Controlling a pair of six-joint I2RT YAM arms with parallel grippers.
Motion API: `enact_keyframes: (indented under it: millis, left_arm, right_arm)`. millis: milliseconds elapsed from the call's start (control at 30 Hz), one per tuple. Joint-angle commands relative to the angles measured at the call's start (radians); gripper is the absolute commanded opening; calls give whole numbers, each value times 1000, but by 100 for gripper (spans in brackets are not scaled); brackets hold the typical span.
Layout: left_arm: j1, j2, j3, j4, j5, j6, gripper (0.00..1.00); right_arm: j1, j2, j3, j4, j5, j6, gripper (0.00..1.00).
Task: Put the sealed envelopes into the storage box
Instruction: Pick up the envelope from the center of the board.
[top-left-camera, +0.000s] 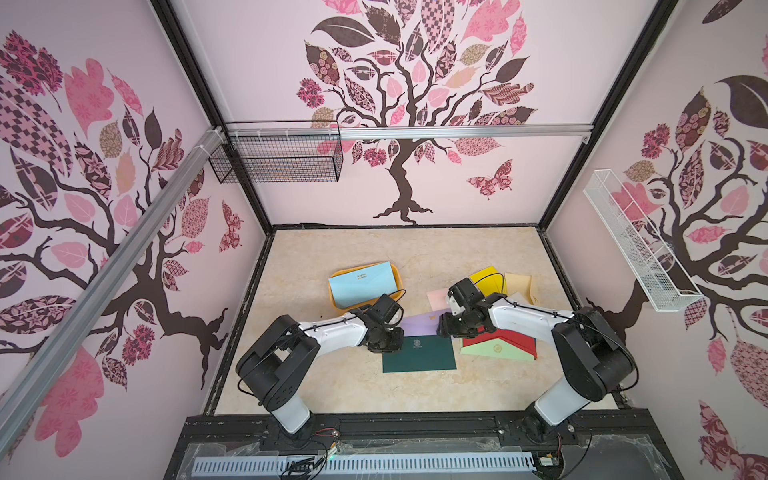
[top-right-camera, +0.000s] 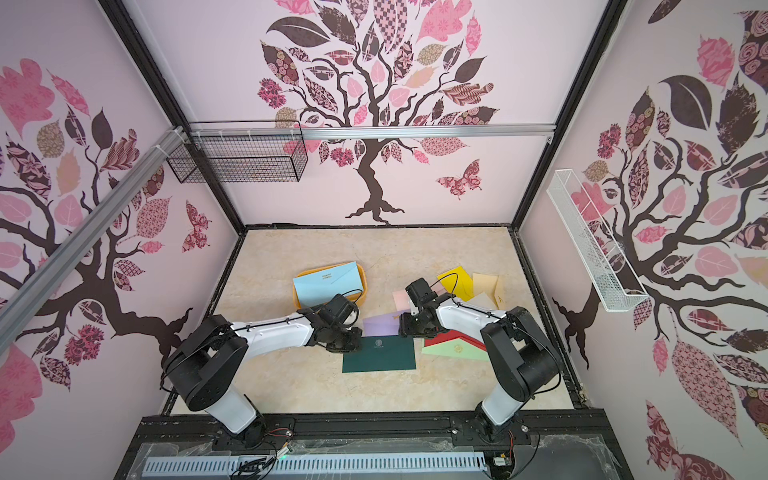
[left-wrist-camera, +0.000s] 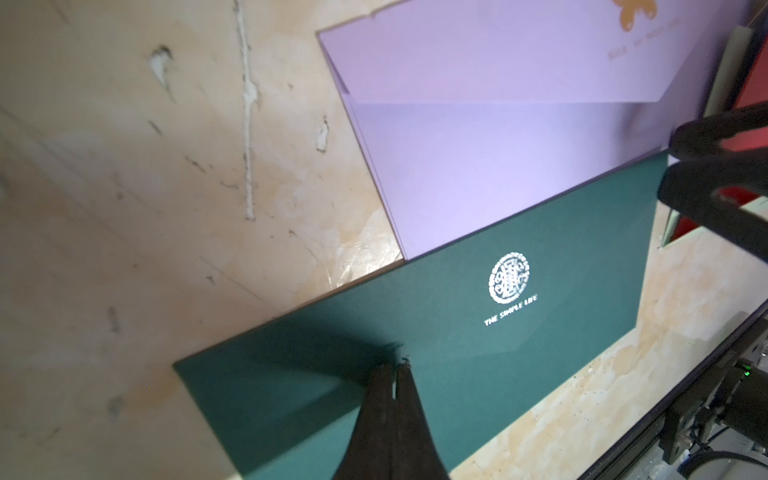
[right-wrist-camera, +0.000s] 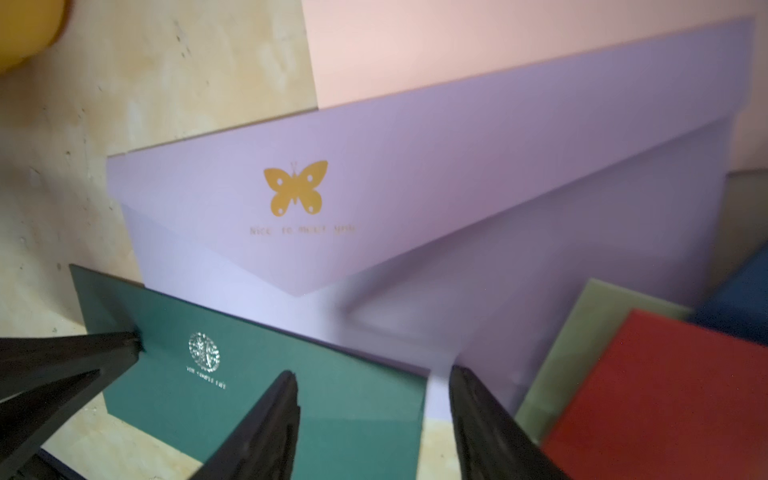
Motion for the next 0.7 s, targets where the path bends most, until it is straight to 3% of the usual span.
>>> enact_keyframes:
  millis: [0,233,500,667]
  left_arm:
    - [6,43,-43,-54,-43,8,0]
    - [5,50,-50,-44,-36,7,0]
    - [6,51,-53,-39,-34,5,0]
    - [6,54,-59,-33,-31,4,0]
  right_arm:
    - [1,30,9,0,-2,10,62]
    - [4,5,-26,17,-98,39,61]
    - [4,-30,-46,-41,-6,27,62]
    - [3,-23,-78,16,-87,40,62]
